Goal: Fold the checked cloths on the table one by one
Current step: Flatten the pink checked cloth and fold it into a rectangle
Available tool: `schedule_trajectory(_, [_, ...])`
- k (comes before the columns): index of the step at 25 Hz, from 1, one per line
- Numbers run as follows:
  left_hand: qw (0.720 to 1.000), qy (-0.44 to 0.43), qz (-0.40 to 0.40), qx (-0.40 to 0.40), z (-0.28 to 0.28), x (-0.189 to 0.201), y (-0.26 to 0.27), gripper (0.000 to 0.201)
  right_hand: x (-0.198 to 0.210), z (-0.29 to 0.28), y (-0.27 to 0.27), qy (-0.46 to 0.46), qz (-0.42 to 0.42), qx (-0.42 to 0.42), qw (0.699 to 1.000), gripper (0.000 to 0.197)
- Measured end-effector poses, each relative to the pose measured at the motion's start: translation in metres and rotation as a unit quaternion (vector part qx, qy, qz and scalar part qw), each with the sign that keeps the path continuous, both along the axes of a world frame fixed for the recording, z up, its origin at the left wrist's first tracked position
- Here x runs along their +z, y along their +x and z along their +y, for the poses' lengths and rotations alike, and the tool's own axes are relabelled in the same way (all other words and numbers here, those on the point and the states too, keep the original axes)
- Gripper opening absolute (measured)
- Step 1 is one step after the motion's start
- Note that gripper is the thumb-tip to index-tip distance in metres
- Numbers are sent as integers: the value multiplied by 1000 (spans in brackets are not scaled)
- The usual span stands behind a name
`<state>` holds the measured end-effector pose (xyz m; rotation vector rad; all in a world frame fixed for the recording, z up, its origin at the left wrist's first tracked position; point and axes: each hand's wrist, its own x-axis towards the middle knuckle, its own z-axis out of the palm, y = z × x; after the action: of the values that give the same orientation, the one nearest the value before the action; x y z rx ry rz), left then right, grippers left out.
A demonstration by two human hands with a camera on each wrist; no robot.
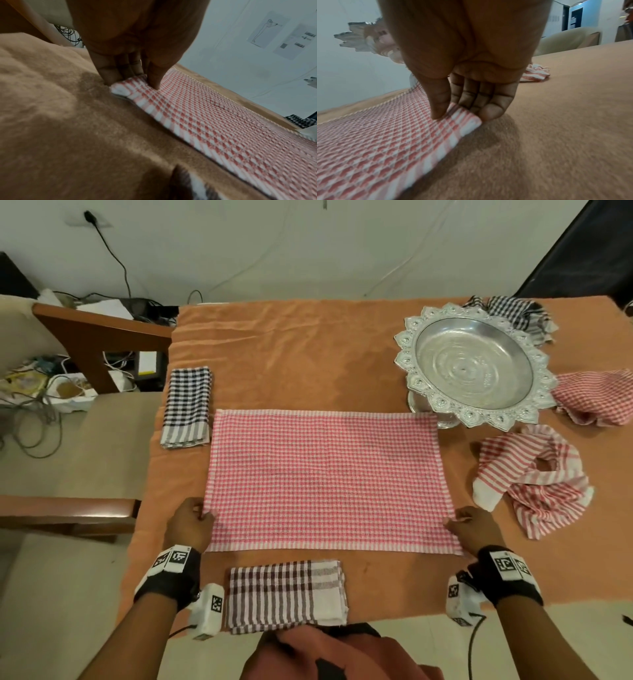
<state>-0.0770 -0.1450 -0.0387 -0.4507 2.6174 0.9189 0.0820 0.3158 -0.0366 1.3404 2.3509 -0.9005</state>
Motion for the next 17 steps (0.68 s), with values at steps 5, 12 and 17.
schedule_trajectory(5, [1000,-19,-1,10,-3,0,8,32,10,-1,-5,3,16,23,1000,35])
schedule_trajectory(12, [999,-43,-27,-2,-7,-8,8,30,7,1,-2,16,-17,30,999,26])
schedule_trajectory(17, [997,-65,-11,-34,-8,4,3,39,21,-24,-17,66,-27,55,996,46])
